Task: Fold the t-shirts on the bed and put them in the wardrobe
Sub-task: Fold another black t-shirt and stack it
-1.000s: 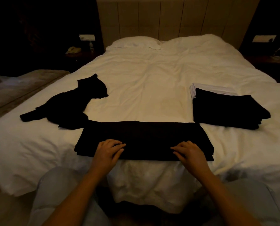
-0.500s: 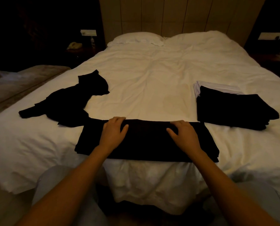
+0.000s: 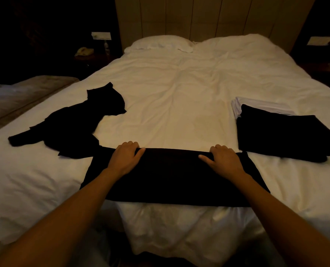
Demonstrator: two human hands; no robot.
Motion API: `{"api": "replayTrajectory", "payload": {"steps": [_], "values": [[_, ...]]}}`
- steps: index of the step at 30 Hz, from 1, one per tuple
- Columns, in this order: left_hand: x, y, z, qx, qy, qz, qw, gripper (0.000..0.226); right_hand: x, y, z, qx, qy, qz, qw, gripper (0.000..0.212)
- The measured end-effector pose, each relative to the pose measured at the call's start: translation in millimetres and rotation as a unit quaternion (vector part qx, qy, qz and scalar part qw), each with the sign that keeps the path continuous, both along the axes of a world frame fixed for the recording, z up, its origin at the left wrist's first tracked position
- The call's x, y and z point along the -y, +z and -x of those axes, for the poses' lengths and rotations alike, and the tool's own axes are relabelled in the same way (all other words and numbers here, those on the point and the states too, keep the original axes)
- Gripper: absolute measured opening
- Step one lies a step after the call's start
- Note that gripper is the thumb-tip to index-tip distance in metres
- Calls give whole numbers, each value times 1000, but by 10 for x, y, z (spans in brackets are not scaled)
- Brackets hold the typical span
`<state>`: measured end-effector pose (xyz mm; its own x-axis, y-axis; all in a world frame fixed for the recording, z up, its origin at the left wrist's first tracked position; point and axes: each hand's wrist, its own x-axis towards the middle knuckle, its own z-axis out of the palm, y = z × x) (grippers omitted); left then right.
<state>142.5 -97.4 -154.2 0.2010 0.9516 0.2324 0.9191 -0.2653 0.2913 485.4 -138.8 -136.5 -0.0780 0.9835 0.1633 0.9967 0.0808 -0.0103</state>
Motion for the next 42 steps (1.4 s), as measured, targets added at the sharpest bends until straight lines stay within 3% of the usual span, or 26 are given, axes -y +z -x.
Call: {"api": "replayTrajectory", "payload": {"steps": [8, 13, 17, 23, 28, 34, 37, 42], "values": [[-94, -25, 74, -57, -8, -12, 998, 65, -54, 30, -23, 18, 8, 7, 1000, 52], [-156, 68, 108, -99, -5, -69, 993, 63, -90, 141, -42, 68, 7, -56, 996, 53], [-344, 183, 116, -96, 3, -102, 990, 63, -318, 198, -58, 57, 4, -83, 995, 59], [-453, 168, 28, -85, 15, -32, 996, 73, -551, 150, -51, 81, 8, -57, 995, 58], [-261, 106, -200, -27, -26, 21, 999, 89, -281, 0, -44, -49, -15, -98, 994, 45], [196, 134, -850, -37, -167, 52, 984, 107, 280, -200, -192, -87, -88, -17, 992, 74], [344, 82, -1221, -59, -217, 53, 973, 107, 495, -220, -354, -121, -123, -32, 985, 90], [427, 57, -1814, -73, -240, 69, 965, 110, 802, -234, -535, -212, -195, -45, 957, 81]]}}
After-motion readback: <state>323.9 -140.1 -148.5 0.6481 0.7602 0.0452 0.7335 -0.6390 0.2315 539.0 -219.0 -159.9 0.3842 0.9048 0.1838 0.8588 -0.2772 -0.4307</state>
